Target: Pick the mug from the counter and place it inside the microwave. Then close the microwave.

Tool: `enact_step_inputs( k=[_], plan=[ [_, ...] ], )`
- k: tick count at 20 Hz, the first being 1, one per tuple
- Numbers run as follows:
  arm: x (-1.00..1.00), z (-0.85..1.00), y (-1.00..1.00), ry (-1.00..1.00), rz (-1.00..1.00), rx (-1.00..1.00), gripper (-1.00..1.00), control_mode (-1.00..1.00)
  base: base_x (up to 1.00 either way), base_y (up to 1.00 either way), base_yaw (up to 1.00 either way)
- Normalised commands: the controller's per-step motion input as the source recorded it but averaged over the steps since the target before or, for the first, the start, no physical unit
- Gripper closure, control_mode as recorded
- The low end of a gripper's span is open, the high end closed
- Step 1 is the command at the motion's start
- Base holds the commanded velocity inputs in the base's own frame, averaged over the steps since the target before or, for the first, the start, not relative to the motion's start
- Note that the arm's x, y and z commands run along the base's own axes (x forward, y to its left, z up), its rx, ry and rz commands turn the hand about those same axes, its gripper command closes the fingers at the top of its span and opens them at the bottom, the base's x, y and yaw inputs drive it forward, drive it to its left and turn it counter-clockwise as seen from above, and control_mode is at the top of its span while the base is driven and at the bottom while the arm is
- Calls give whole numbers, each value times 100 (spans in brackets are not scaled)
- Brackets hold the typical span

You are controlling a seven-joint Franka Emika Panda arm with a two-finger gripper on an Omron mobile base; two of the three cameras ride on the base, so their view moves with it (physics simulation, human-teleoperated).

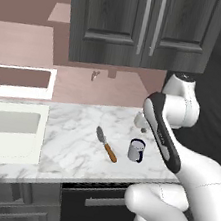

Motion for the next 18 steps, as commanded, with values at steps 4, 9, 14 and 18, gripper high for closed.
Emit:
enact_step_inputs(
  k=[4, 9, 14, 18],
  plan=[
    [-20, -56, 0, 6, 0, 0, -100, -100, 0, 0, 0],
    [-1, -45, 0, 1, 0, 0, -100, -100, 0, 0, 0],
    [0, -44, 0, 0, 0, 0, -100, -100, 0, 0, 0],
    [9, -38, 0, -1, 0, 0, -100, -100, 0, 0, 0]
  ],
)
